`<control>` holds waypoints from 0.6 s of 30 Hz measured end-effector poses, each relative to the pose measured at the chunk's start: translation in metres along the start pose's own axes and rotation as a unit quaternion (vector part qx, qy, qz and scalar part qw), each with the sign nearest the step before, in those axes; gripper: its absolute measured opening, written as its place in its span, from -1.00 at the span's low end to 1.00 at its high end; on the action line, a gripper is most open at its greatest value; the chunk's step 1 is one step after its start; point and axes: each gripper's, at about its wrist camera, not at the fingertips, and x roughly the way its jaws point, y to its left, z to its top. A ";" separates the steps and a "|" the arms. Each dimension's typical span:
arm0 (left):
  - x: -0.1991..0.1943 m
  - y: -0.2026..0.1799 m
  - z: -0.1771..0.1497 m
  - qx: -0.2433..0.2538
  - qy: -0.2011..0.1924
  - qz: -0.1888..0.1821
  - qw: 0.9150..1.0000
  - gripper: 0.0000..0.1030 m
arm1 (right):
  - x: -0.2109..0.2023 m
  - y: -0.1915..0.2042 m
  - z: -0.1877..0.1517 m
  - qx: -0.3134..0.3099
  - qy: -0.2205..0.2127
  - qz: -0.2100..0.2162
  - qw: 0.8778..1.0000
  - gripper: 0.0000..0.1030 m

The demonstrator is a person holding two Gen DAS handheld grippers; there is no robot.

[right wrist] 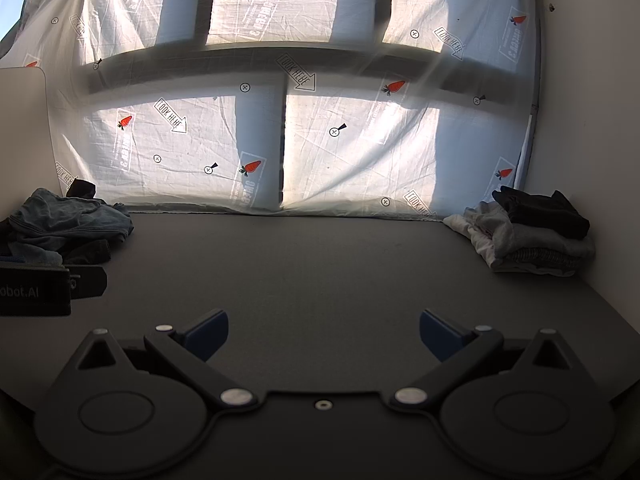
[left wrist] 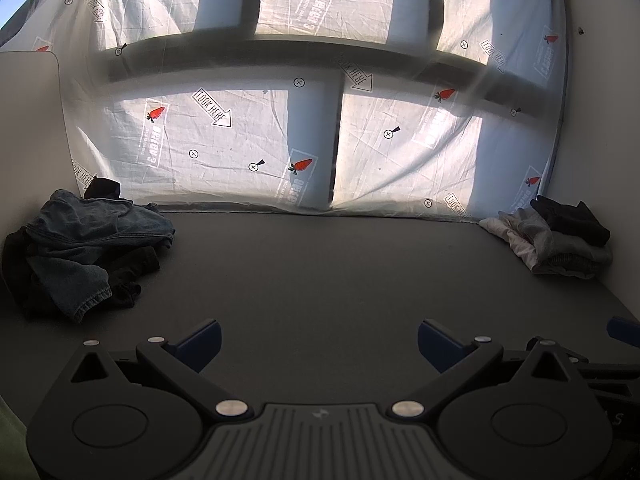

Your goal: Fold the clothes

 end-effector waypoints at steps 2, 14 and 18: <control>0.000 0.000 -0.001 0.000 0.000 0.000 1.000 1.00 | 0.000 0.000 0.000 0.000 0.000 0.000 1.000 1.00; 0.000 0.003 -0.003 0.000 0.000 0.001 1.000 1.00 | 0.001 0.001 0.001 -0.001 0.000 0.001 1.000 1.00; 0.000 0.004 -0.002 -0.002 0.000 0.001 1.000 1.00 | 0.002 0.001 0.001 -0.002 -0.001 0.001 1.000 1.00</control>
